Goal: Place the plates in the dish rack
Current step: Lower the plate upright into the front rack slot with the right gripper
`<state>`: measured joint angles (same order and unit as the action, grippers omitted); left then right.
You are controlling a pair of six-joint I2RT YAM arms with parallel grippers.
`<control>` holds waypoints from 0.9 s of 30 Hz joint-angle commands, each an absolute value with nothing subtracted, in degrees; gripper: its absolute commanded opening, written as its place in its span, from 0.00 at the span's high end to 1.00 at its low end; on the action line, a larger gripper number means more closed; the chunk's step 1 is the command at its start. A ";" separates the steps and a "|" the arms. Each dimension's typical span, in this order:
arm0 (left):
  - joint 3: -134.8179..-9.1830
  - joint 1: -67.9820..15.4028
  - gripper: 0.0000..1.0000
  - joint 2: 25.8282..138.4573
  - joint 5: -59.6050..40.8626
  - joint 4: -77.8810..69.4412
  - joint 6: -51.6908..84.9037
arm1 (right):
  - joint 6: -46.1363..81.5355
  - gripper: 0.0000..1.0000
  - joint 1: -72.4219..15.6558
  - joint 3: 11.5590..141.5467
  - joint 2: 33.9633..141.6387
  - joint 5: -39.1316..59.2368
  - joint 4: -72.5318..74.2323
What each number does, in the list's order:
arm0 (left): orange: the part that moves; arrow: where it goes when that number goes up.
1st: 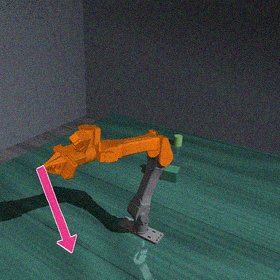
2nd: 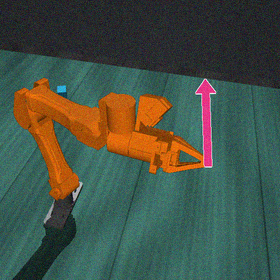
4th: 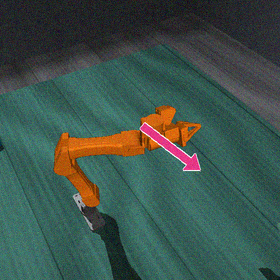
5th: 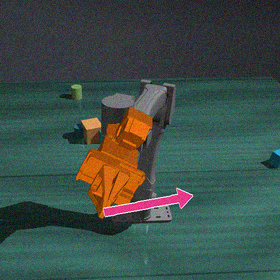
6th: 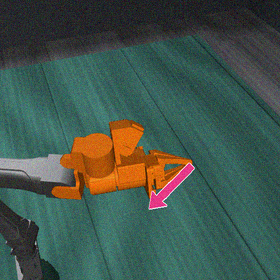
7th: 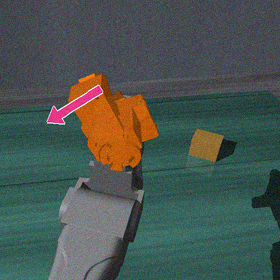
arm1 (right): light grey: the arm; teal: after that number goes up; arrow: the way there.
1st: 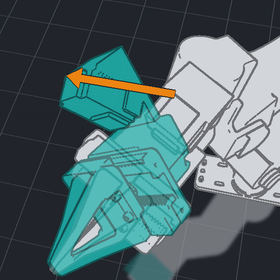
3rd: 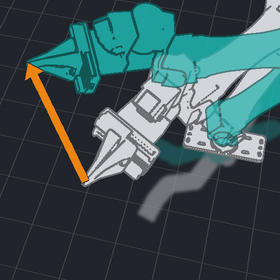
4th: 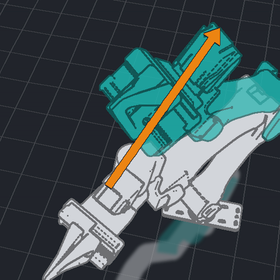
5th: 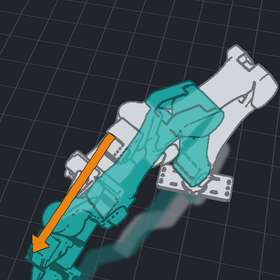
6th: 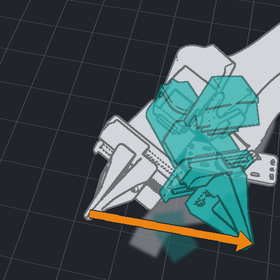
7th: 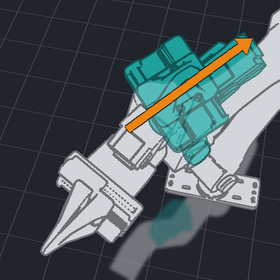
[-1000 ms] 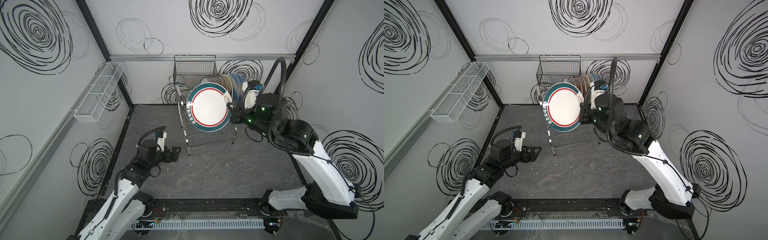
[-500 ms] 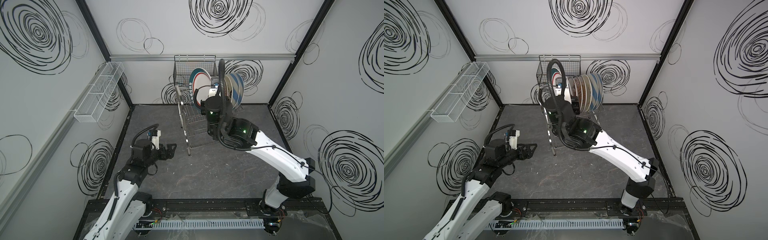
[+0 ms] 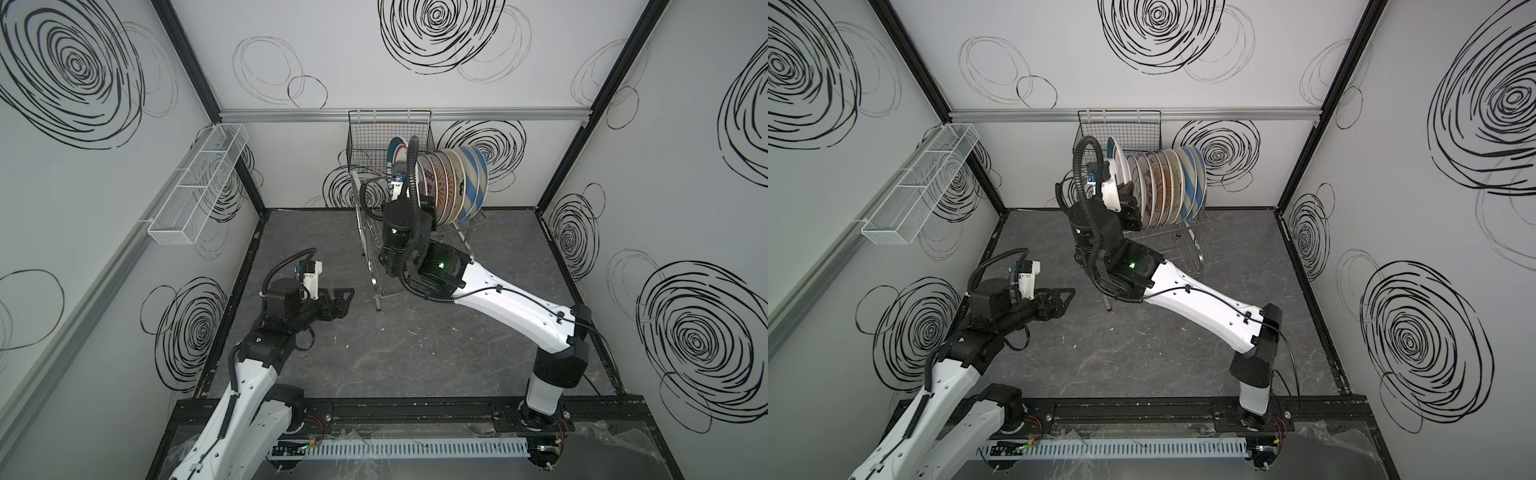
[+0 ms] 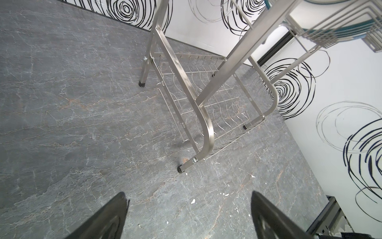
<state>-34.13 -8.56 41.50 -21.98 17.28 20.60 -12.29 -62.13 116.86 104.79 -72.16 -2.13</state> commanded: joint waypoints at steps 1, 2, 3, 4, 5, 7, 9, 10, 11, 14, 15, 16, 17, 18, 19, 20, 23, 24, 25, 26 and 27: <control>-33.59 -8.17 0.04 40.87 -23.11 14.17 20.71 | -10.16 1.00 -60.81 120.47 105.51 -71.51 -3.61; -33.60 -8.17 0.04 40.87 -23.19 14.21 20.74 | -9.18 1.00 -60.43 120.76 105.79 -71.11 -4.58; -33.57 -8.17 0.04 40.87 -23.30 14.13 20.69 | -8.63 1.00 -60.10 120.88 105.97 -70.95 -5.20; -33.58 -8.17 0.04 40.87 -23.38 14.15 20.73 | -8.11 1.00 -59.80 120.98 106.14 -70.84 -5.63; -33.60 -8.17 0.04 40.87 -23.39 14.14 20.70 | -7.75 1.00 -59.52 121.03 106.38 -70.76 -6.34; -33.71 -8.17 0.04 40.85 -23.14 14.32 20.51 | -7.17 1.00 -59.16 121.52 106.85 -70.78 -7.65; -33.67 -8.18 0.04 40.79 -23.03 14.36 20.56 | -5.94 1.00 -58.80 122.22 107.28 -70.19 -9.40; -33.71 -8.17 0.04 40.81 -23.07 14.33 20.61 | -5.10 1.00 -58.65 122.47 107.48 -69.63 -10.38; -33.66 -8.17 0.04 40.87 -23.11 14.24 20.60 | -4.07 1.00 -58.43 122.57 107.53 -69.01 -11.22; -33.58 -8.17 0.04 41.05 -23.51 14.14 20.64 | -1.01 1.00 -57.75 122.78 107.90 -67.12 -13.70; -33.52 -8.18 0.04 41.13 -23.58 14.07 20.65 | -0.36 1.00 -57.49 122.98 108.14 -66.92 -14.32; -33.56 -8.17 0.04 41.13 -23.67 14.06 20.65 | 0.43 1.00 -57.27 123.41 108.51 -66.57 -15.37; -33.49 -8.17 0.04 41.22 -23.63 14.06 20.59 | 1.26 1.00 -56.98 123.99 109.02 -66.18 -16.60; -33.53 -8.22 0.04 41.31 -23.57 14.06 20.65 | 2.09 1.00 -56.66 124.55 109.42 -65.82 -17.67; -33.56 -8.18 0.04 41.31 -23.58 14.07 20.63 | 2.81 1.00 -56.39 125.01 109.84 -65.51 -18.95; -33.53 -8.17 0.04 41.37 -23.51 14.06 20.65 | 3.59 1.00 -56.05 125.55 110.27 -65.27 -19.97; -33.49 -8.17 0.04 41.40 -23.57 14.07 20.63 | 4.57 1.00 -55.42 125.95 110.78 -64.54 -21.06; -33.49 -8.17 0.04 41.48 -23.62 14.11 20.65 | 4.53 1.00 -55.37 125.99 110.98 -64.74 -21.09; -33.53 -8.17 0.04 41.55 -23.62 14.10 20.65 | 4.74 1.00 -55.24 126.10 111.09 -64.77 -21.45; -33.57 -8.17 0.04 41.57 -23.52 14.13 20.63 | 4.97 1.00 -55.05 126.10 111.17 -64.65 -21.81; -33.62 -8.18 0.04 41.57 -23.47 14.15 20.62 | 5.23 1.00 -54.94 126.08 111.27 -64.64 -22.09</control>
<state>-34.06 -8.56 41.58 -22.90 16.58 20.64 2.79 -55.44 123.94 110.89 -64.45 -20.71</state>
